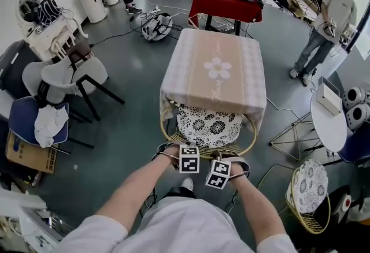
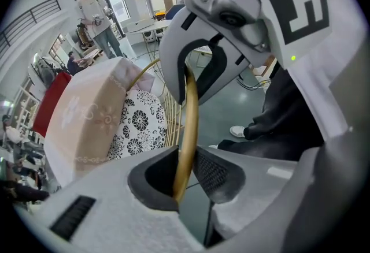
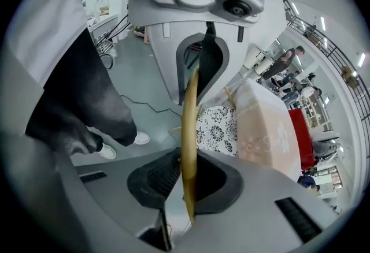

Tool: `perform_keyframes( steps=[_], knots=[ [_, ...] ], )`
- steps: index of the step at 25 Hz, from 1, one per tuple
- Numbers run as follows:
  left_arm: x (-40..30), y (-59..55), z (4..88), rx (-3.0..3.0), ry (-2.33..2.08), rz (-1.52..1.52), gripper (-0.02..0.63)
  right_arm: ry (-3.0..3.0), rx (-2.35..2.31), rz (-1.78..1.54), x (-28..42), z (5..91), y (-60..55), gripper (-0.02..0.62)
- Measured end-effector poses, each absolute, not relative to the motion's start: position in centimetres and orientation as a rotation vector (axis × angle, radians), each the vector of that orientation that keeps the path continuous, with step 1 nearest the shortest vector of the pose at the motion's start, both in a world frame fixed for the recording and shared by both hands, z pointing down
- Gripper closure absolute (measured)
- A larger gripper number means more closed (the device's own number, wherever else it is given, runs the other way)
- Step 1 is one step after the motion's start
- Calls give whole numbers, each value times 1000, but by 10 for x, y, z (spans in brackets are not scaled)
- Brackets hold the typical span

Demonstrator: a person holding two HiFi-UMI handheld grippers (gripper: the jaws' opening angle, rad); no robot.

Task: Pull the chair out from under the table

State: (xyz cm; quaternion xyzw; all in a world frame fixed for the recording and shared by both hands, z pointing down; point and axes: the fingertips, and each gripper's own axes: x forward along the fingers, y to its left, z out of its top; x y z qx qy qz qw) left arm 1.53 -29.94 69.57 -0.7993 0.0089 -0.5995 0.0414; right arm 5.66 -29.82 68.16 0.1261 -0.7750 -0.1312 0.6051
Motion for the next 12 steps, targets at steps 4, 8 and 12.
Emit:
perform_keyframes(
  steps=[4, 8, 12],
  knots=[
    [18, -292, 694, -2458, 19, -1840, 532, -1789, 259, -295, 60, 680, -293, 546],
    [18, -284, 695, -2462, 40, -1842, 532, -1792, 263, -298, 59, 681, -286, 546],
    [19, -274, 695, -2464, 43, -1852, 532, -1790, 256, -298, 61, 681, -276, 546]
  ],
)
